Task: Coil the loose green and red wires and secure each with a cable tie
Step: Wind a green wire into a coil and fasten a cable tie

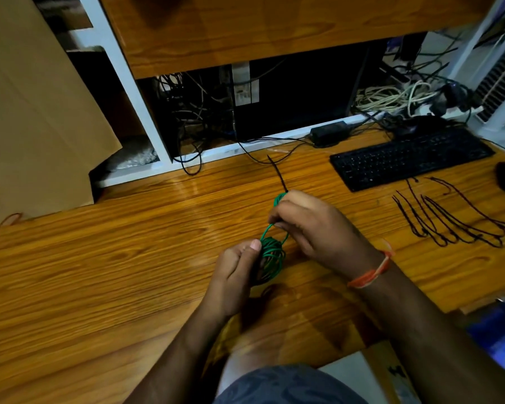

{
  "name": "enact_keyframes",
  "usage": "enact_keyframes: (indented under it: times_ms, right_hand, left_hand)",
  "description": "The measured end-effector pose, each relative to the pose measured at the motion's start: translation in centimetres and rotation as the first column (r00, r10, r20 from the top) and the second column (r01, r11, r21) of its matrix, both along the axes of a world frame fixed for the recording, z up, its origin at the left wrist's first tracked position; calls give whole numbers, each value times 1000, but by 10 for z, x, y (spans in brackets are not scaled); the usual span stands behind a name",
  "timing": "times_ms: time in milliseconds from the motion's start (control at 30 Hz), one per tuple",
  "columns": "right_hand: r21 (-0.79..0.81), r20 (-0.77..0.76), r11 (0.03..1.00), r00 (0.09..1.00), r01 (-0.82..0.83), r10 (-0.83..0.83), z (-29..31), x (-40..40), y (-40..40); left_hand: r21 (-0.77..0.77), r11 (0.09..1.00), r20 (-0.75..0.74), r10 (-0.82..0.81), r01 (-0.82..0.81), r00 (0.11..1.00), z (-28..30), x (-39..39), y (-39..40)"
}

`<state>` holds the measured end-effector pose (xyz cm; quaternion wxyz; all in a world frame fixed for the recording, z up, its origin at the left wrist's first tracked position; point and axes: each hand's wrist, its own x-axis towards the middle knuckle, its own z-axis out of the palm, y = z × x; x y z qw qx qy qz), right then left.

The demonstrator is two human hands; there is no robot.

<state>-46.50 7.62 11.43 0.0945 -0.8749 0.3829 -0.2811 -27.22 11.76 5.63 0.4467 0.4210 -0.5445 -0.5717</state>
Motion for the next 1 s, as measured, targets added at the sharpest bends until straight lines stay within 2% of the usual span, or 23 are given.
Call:
enact_keyframes:
  times_ms: [100, 367, 533, 667, 767, 867, 1000]
  right_hand:
    - [-51, -75, 998, 997, 25, -28, 5, 6, 2]
    - [-109, -151, 991, 984, 83, -99, 10, 17, 8]
    - [-91, -178, 978, 963, 189, -203, -7, 17, 2]
    - [88, 6, 970, 974, 225, -226, -25, 23, 8]
    - [235, 192, 944, 941, 231, -278, -39, 36, 22]
    - [372, 341, 905, 876, 207, -341, -47, 39, 33]
    - [456, 399, 881, 856, 126, -329, -50, 47, 46]
  left_hand:
    - [-29, 999, 22, -35, 36, 999, -1, 7, -3]
    - [-61, 997, 27, -53, 55, 998, -5, 20, -10]
    - [19, 997, -102, -73, 75, 992, -9, 23, -8]
    - [95, 995, -304, -7, 37, 953, -9, 26, -7]
    - [126, 990, -461, -4, 71, 887, -10, 28, -7]
    - [150, 987, -502, 25, 59, 864, -11, 30, -5]
    - [185, 983, -545, 89, 16, 834, -14, 31, -5]
